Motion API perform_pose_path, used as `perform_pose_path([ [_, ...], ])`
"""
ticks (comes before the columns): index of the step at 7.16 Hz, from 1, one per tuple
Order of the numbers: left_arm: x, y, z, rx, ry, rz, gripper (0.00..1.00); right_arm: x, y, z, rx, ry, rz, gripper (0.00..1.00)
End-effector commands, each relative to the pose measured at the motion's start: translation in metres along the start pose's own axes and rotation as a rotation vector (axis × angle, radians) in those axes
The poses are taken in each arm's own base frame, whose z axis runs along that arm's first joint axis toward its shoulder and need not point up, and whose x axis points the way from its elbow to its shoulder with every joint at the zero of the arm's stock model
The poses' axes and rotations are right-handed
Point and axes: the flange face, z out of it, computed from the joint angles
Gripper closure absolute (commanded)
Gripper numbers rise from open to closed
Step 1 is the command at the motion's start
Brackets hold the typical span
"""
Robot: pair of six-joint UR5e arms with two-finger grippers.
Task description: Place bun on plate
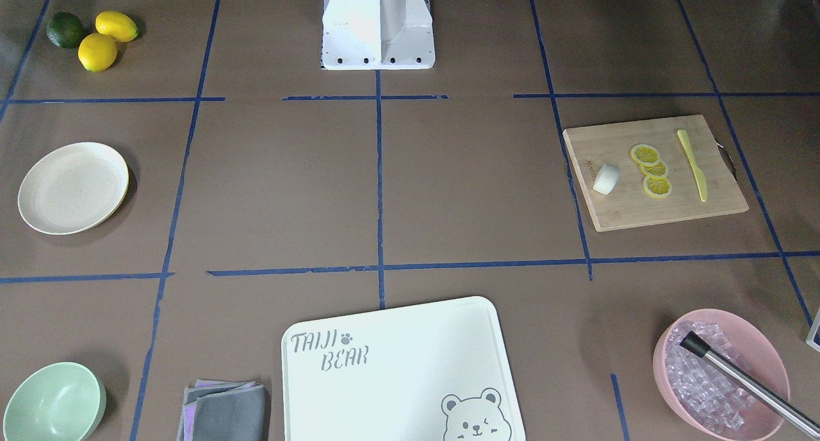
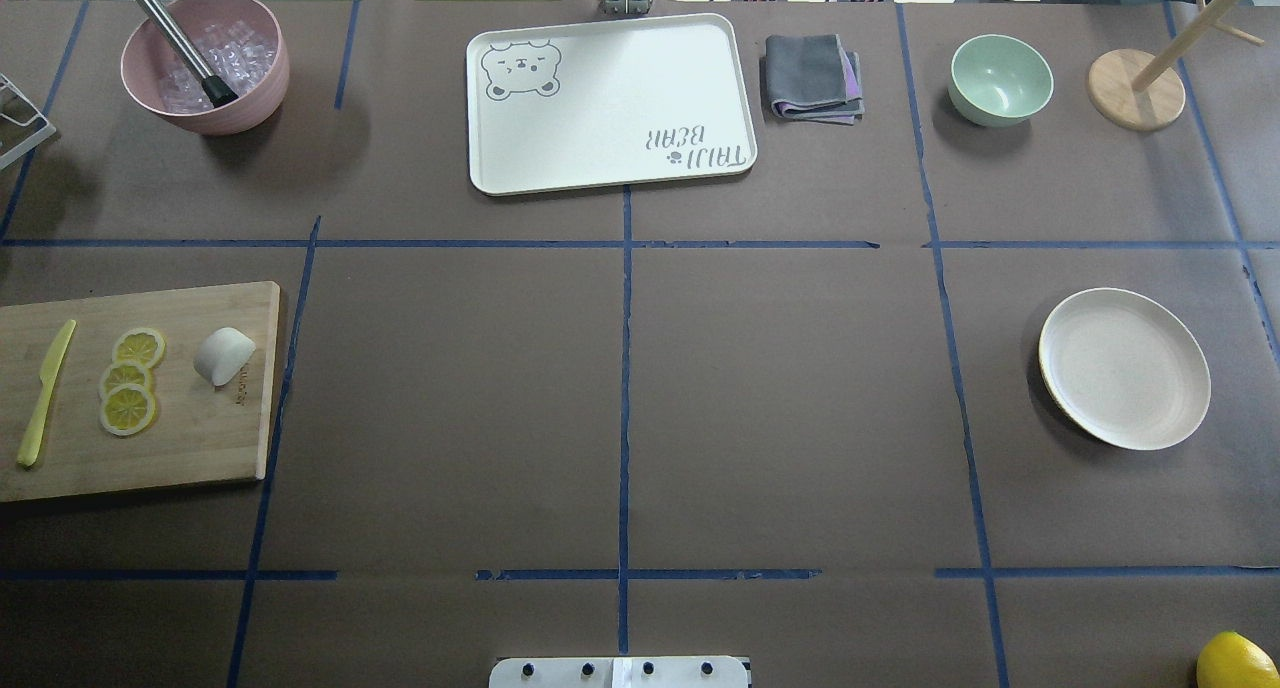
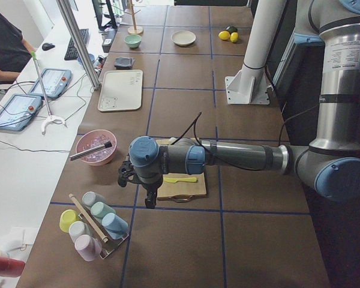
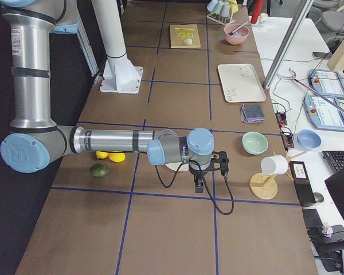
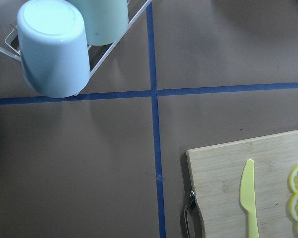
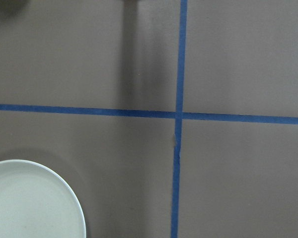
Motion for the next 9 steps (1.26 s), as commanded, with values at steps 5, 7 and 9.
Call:
perform_pose_path([
  [5, 0.004, -0.001, -0.005, 0.011, -0.004, 0.010, 0.00, -0.100, 0.056, 0.113, 0.005, 0.016, 0.065, 0.00],
  [7, 0.005, -0.001, -0.005, 0.011, -0.006, 0.011, 0.00, -0.084, 0.077, 0.127, -0.038, 0.043, 0.079, 0.01],
  [9, 0.006, -0.001, -0.006, 0.013, -0.006, 0.014, 0.00, -0.082, 0.079, 0.137, -0.057, 0.048, 0.086, 0.02],
])
